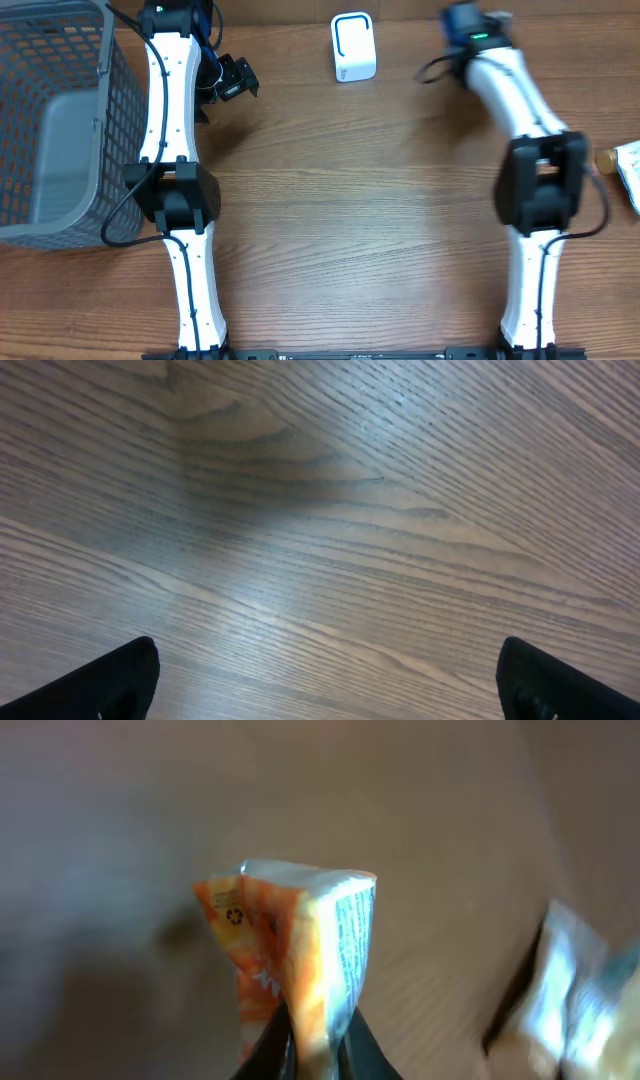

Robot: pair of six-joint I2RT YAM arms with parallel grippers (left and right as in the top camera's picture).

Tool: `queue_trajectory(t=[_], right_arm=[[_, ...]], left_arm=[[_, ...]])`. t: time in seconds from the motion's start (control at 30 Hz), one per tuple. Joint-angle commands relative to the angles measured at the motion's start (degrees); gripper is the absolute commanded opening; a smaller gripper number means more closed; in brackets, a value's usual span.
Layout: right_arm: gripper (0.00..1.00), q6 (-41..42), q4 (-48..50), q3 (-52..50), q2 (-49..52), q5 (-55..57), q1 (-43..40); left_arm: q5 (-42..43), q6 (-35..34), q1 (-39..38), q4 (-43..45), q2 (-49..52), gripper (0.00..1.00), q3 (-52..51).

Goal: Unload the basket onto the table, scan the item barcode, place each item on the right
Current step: 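Carry the orange box right and release it near the Pantene tube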

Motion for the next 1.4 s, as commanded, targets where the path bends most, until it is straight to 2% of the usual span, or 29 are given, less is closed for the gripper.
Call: queue_trajectory(t=[0.0, 0.1, 0.17, 0.23, 0.27, 0.3, 0.33, 0.5, 0.63, 0.77, 1.07, 1.23, 1.37], right_arm=[[0.13, 12.0, -5.4, 0.9, -3.9, -16.3, -8.7], [0.25, 12.0, -8.2, 0.9, -3.9, -22.4, -14.1], [0.37, 12.1, -9.7, 0.9, -3.9, -24.2, -17.7], [0.44, 12.2, -10.6, 0.9, -3.9, -24.5, -19.8], [0.54, 12.2, -11.2, 0.9, -3.9, -24.5, -21.1], [0.91, 12.2, -11.7, 0.9, -3.9, -24.5, -22.8], [1.00, 12.2, -12.0, 0.9, -3.9, -24.3, -23.8], [1.00, 12.2, -12.4, 0.9, -3.9, -28.5, -28.2], [1.00, 11.7, -15.1, 0.9, -3.9, -43.3, -29.7], [1.00, 10.5, -15.8, 0.9, -4.4, -49.3, -29.0], [1.00, 12.0, -18.4, 0.9, -17.3, -49.5, -26.4], [1.00, 12.0, -28.6, 0.9, -29.5, -50.9, -23.9], [1.00, 12.0, -33.4, 0.8, -34.2, -50.0, -19.9]], left_arm=[[-0.6, 1.1, -0.4, -0.1, -0.4, 1.00, 0.1], [-0.6, 1.1, -0.4, -0.1, -0.4, 1.00, 0.1], [-0.6, 1.1, -0.4, -0.1, -0.4, 1.00, 0.1], [-0.6, 1.1, -0.4, -0.1, -0.4, 1.00, 0.1], [-0.6, 1.1, -0.4, -0.1, -0.4, 1.00, 0.1], [-0.6, 1.1, -0.4, -0.1, -0.4, 1.00, 0.1], [-0.6, 1.1, -0.4, -0.1, -0.4, 1.00, 0.1], [-0.6, 1.1, -0.4, -0.1, -0.4, 1.00, 0.1], [-0.6, 1.1, -0.4, -0.1, -0.4, 1.00, 0.1], [-0.6, 1.1, -0.4, -0.1, -0.4, 1.00, 0.1], [-0.6, 1.1, -0.4, -0.1, -0.4, 1.00, 0.1], [-0.6, 1.1, -0.4, -0.1, -0.4, 1.00, 0.1], [-0.6, 1.1, -0.4, -0.1, -0.4, 1.00, 0.1]])
